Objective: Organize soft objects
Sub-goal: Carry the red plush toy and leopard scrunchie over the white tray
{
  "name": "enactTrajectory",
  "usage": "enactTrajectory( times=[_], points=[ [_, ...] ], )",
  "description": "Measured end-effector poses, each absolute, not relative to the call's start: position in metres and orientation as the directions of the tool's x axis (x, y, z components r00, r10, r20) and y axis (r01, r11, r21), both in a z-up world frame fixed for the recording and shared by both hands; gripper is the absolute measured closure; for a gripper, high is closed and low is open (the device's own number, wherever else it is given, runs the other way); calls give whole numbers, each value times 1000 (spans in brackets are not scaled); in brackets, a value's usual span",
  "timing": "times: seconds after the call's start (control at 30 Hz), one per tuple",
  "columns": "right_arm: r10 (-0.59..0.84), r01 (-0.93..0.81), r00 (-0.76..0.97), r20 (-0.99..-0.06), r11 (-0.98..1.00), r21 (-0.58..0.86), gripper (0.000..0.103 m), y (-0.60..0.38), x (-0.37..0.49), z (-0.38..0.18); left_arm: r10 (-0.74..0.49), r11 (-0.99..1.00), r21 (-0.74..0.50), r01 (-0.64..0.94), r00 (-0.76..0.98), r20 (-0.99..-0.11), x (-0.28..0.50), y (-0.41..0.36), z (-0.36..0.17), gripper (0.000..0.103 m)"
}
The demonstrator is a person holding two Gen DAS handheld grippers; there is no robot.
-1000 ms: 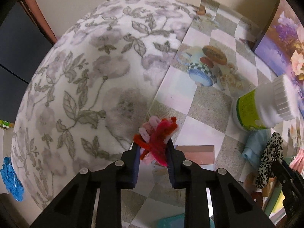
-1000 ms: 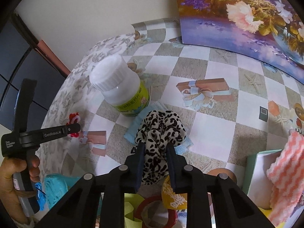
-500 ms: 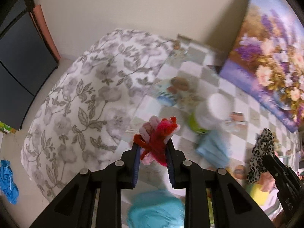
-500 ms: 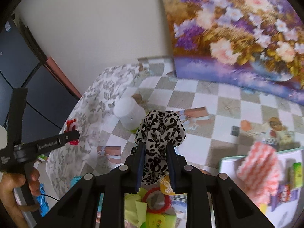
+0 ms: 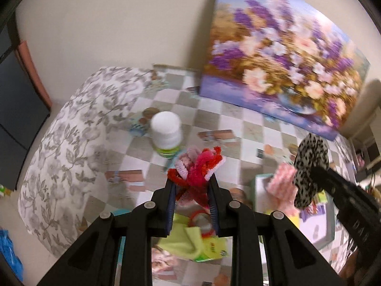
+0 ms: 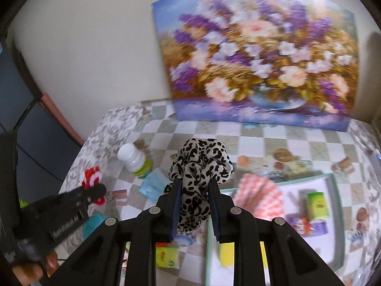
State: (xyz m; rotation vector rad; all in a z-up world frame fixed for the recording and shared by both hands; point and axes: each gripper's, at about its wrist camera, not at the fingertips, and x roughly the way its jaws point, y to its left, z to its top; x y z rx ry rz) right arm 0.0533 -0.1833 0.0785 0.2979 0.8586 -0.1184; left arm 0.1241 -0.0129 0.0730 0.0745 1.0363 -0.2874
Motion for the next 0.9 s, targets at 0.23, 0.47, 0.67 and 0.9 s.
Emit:
enactTrajectory(
  times=[0.23,0.47,0.67,0.9],
  points=[
    [-53,322,672,-739,919,228,79,-236,11,98,-229,929,-47,367,471,-852,89,-60,74,77],
    [-160,449,656,-738,868,211,79,-294,-38,105,-269,878,-37,477,428,-863,55,-111,65,77],
    [-232,545,622,-748,815,200,79,-336,-76,102,-293,829,-38,558,375,-880,30,-151,54,77],
    [-229,568,584,-779,800,191,79,-357,-87,90,-283,778,-25,627,315,-906,7,-185,35,77]
  ],
)
